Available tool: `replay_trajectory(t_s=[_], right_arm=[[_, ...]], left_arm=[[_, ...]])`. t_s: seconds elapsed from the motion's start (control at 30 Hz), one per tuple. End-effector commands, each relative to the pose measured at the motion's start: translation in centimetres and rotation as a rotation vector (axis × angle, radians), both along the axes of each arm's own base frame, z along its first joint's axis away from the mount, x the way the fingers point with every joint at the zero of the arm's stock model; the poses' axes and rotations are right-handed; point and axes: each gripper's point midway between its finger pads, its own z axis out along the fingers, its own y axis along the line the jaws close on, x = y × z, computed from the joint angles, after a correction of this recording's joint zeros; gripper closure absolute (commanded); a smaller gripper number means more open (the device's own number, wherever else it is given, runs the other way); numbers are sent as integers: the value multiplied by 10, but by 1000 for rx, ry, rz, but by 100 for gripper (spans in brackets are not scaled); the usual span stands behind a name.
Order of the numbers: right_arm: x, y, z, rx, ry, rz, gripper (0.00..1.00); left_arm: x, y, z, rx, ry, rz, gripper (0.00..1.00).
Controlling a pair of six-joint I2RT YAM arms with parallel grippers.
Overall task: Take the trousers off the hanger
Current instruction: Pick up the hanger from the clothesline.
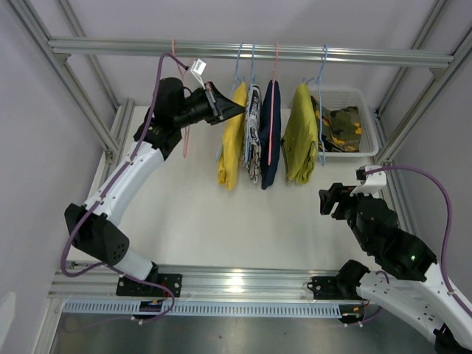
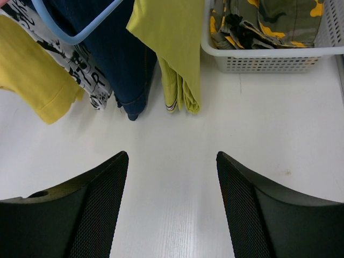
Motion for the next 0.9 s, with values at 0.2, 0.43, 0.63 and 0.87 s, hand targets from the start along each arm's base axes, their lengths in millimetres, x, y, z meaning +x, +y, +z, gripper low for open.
replay_trajectory(t_s=[0.2, 0.43, 0.63, 0.87], right_arm=[[0, -2, 5, 19, -25, -8, 29], [0, -2, 5, 18, -26, -9, 28], [1, -2, 6, 17, -28, -10, 28], [1, -2, 6, 17, -29, -13, 28]], left_arm=[[-10, 17, 68, -28, -220, 85, 99], [5, 19, 61, -19, -207, 136, 99], [10, 23, 65, -35, -212, 177, 100], [10, 32, 86, -70, -252, 234, 99]])
